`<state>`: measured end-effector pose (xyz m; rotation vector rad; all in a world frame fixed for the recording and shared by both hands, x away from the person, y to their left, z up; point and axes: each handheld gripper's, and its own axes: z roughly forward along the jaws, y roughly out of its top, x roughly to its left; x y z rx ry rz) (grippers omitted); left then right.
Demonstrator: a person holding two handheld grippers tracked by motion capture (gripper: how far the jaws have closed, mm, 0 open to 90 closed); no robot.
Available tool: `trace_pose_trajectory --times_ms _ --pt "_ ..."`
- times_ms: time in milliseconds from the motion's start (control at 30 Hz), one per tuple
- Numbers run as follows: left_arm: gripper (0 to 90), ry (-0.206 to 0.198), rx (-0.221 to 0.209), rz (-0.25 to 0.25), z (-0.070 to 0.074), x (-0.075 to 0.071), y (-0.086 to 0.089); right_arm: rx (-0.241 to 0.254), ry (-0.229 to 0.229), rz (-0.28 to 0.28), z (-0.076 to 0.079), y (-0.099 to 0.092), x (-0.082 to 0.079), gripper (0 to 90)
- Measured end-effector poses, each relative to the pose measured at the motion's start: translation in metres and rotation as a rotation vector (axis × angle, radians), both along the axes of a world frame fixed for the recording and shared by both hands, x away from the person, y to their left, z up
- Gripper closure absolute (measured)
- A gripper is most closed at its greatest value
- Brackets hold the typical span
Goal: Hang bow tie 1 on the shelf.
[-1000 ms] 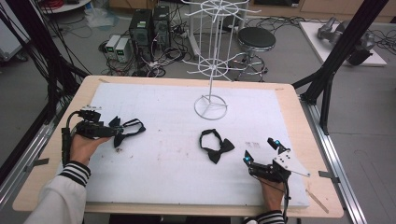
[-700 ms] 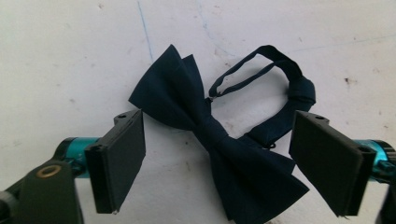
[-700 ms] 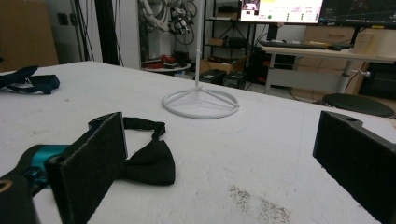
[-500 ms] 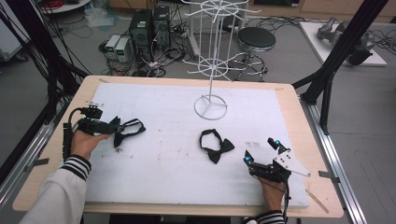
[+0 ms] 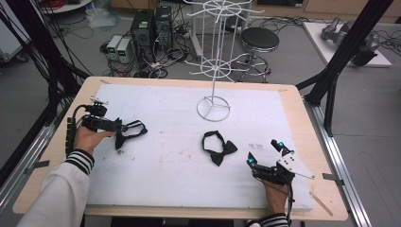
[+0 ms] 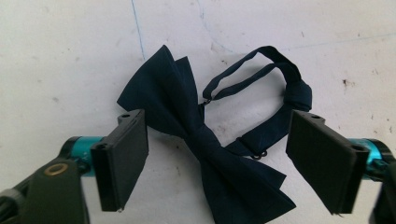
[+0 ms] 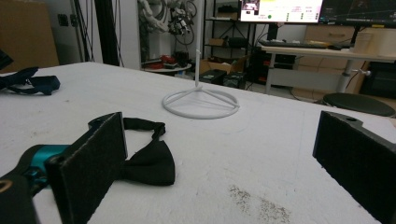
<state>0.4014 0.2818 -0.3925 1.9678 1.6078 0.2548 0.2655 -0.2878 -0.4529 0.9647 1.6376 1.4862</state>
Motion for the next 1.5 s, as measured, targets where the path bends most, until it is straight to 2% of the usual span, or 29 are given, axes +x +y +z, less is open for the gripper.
trace_pose_trajectory --times_ms 167,533,900,1033,1133,1300,1500 --pt "26.4 0.038 0.026 -0.007 -0.003 0.002 -0.002 -0.001 -0.001 0.001 0.0 0.0 0.0 2.2" --pt "34.0 0.069 0.045 -0.013 -0.009 0.007 -0.004 -0.001 -0.002 0.001 0.0 0.0 0.0 2.2" --pt "43.2 0.078 0.07 -0.003 -0.013 0.008 -0.008 -0.004 -0.004 -0.003 0.0 0.001 0.0 2.2" --pt "43.2 0.083 0.088 0.011 -0.014 0.007 -0.007 -0.005 -0.003 0.001 0.0 0.001 -0.001 2.2" --pt "44.3 0.088 0.078 0.018 -0.016 0.007 -0.006 -0.009 -0.009 0.0 0.0 0.001 0.0 2.2" --pt "50.2 0.09 0.073 0.012 -0.017 0.007 -0.006 -0.018 -0.012 -0.001 0.0 0.001 0.0 2.2" --pt "55.2 0.084 0.1 0.004 -0.019 0.008 -0.01 -0.016 -0.008 -0.001 0.0 0.001 -0.001 2.2"
